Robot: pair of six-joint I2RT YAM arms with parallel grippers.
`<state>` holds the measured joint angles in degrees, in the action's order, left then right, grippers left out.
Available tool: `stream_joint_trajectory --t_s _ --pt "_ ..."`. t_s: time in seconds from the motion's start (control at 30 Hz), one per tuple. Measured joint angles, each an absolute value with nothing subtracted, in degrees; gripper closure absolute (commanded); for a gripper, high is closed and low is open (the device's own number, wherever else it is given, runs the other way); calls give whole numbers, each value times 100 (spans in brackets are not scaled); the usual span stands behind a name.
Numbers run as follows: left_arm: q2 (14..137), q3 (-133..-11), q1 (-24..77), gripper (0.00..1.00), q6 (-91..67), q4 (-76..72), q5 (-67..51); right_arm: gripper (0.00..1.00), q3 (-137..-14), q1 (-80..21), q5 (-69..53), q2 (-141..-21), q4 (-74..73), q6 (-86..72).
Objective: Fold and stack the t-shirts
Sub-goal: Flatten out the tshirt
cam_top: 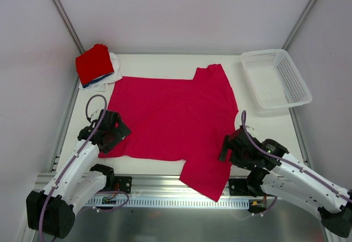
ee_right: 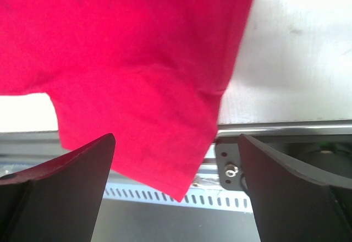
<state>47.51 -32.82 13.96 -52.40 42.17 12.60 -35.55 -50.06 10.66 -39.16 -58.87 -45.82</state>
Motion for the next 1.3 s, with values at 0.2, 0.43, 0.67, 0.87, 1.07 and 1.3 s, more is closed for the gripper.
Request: stream_joint_trajectory --t_s 0.2,0.43,0.67,0.87,1.07,1.3 --pt "4781 -3199 1396 1 -5225 4154 1262 1 -3083 -5730 755 -4080 -5413 -5157" --pt "4912 -3197 1396 1 -5172 4091 1267 0 -2904 -6622 589 -5400 -5113 -5710" --pt "4923 -3197 1396 1 -5164 4088 1315 0 -3000 -6670 624 -5732 -5098 -5701" --pt "4923 -3197 1396 1 -5164 4088 1396 1 -3002 -6670 652 -5739 -5092 -5673" --pt "4923 -3197 1396 1 -5162 4088 1398 1 -3057 -6573 633 -5905 -5068 -5457" --pt "4923 -3197 1396 1 -5162 4088 1398 1 -3118 -6287 701 -6055 -4967 -5050"
